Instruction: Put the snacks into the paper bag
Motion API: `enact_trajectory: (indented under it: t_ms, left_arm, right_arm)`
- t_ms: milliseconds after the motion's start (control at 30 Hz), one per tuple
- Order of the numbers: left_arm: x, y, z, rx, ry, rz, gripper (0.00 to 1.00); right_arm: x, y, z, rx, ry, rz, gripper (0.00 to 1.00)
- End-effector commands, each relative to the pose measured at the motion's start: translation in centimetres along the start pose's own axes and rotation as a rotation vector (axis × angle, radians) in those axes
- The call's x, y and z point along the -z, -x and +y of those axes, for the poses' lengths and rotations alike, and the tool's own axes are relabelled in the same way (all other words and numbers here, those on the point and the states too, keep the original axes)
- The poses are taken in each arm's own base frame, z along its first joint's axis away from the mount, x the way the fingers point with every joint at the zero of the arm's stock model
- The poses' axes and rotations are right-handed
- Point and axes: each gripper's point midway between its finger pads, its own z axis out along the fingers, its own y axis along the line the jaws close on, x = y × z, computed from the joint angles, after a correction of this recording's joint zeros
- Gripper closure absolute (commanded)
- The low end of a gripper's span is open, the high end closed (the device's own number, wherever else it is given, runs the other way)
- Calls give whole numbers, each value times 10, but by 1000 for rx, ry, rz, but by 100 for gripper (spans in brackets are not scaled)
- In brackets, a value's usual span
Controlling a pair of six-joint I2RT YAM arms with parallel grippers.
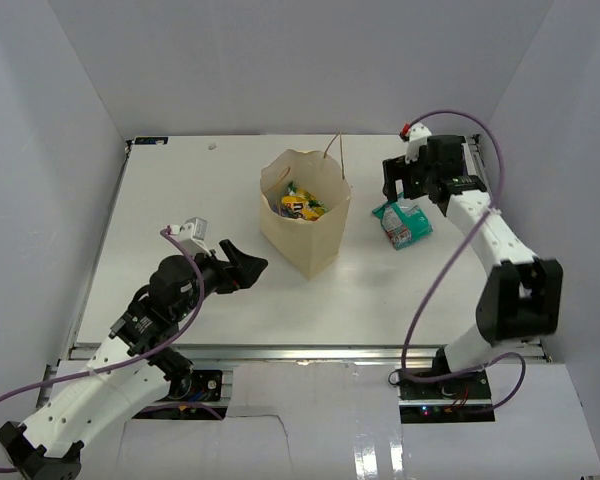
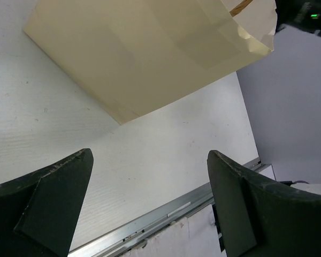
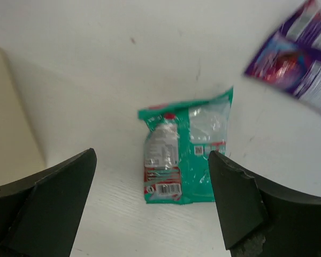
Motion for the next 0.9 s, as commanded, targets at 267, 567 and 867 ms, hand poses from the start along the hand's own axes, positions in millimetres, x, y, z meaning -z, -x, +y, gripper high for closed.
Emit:
enact_trajectory:
  t_ms: [267,567,867]
  left_arm:
    - [0,6,-12,-6,-41,-5,2]
    - [-4,3,-10,-4,-28,9,2]
    - [-6,2,-9,-7,-26,11,2]
  right_arm:
    - [-88,-90,-90,-96,-116,341,5]
    - [-114,-135,-81,-147,34,428,37]
    - [-102,-156,-81,-226,97,446,81]
